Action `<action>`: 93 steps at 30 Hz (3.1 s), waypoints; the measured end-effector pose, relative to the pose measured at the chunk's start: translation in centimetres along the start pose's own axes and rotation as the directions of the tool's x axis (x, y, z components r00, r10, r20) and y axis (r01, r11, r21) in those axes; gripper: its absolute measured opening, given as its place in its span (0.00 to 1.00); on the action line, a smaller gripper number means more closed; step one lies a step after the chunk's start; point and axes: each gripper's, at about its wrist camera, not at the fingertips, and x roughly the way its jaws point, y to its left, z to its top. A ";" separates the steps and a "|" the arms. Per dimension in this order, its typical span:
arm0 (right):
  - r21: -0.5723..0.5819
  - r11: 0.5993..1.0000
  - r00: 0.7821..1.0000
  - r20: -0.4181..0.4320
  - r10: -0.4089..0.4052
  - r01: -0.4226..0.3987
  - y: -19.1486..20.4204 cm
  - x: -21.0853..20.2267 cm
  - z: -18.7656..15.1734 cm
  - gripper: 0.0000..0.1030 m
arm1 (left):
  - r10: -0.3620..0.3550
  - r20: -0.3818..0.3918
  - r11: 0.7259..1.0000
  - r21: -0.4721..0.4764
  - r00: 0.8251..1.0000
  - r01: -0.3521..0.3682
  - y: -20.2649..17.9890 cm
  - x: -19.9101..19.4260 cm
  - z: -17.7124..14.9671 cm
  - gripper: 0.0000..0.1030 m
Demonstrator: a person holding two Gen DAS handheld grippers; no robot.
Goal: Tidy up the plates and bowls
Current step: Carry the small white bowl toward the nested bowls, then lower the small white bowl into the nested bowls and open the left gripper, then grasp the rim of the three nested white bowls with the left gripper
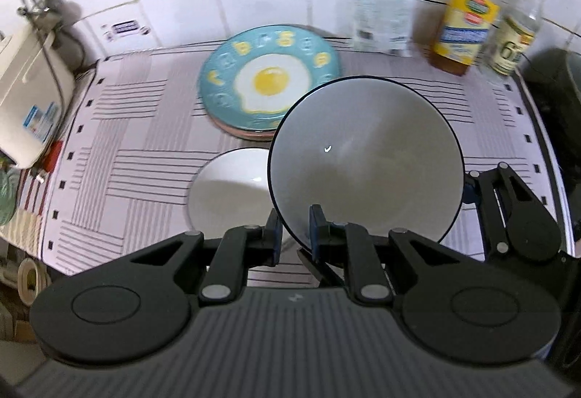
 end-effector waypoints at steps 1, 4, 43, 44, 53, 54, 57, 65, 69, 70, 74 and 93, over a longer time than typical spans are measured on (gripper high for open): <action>-0.005 1.000 1.000 0.000 0.014 -0.014 0.3 0.3 0.1 1.00 | 0.008 -0.002 1.000 -0.009 1.000 -0.008 0.6 0.1 0.0 0.13; -0.021 0.998 0.998 -0.011 0.067 -0.068 0.8 1.6 0.6 1.00 | 0.029 -0.012 0.999 -0.041 1.000 -0.029 2.1 0.5 0.0 0.13; -0.182 0.962 0.948 -0.284 0.144 -0.201 4.8 9.0 1.4 1.00 | 0.116 -0.142 0.978 -0.157 0.983 -0.138 7.1 8.0 -0.4 0.16; -0.182 0.963 0.948 -0.285 0.141 -0.198 4.8 8.9 1.4 1.00 | 0.120 -0.140 0.978 -0.155 0.983 -0.141 7.0 7.9 -0.4 0.16; -0.162 0.975 0.951 -0.292 0.102 -0.154 5.2 8.5 1.2 1.00 | 0.135 -0.109 0.979 -0.141 0.985 -0.150 6.7 7.8 -0.8 0.16; -0.159 0.976 0.953 -0.286 0.101 -0.151 5.2 8.3 1.2 1.00 | 0.130 -0.106 0.979 -0.145 0.986 -0.145 6.7 7.7 -0.9 0.16; -0.129 0.980 0.957 -0.266 0.116 -0.154 5.0 7.7 1.0 1.00 | 0.117 -0.089 0.980 -0.152 0.989 -0.130 6.8 7.0 -1.2 0.16; -0.093 0.986 0.973 -0.199 0.119 -0.140 5.8 5.0 0.1 1.00 | 0.075 -0.002 0.990 -0.120 0.997 -0.075 6.0 4.1 -2.3 0.22; -0.106 0.990 0.981 -0.176 0.079 -0.098 6.9 3.7 -0.3 1.00 | 0.044 0.038 0.991 -0.129 0.998 -0.038 6.2 2.7 -3.1 0.29; -0.103 0.991 0.983 -0.171 0.069 -0.088 7.1 3.4 -0.5 1.00 | 0.037 0.044 0.991 -0.133 0.998 -0.031 6.3 2.4 -3.3 0.30; -0.071 0.996 0.986 -0.161 0.046 -0.058 7.3 2.3 -1.2 1.00 | 0.004 0.067 0.990 -0.141 0.998 0.005 6.9 1.5 -4.3 0.35; 0.027 0.999 0.999 -0.047 -0.020 0.021 5.9 3.6 -7.5 1.00 | -0.114 0.254 0.971 -0.176 0.961 0.162 9.9 1.9 -8.8 0.60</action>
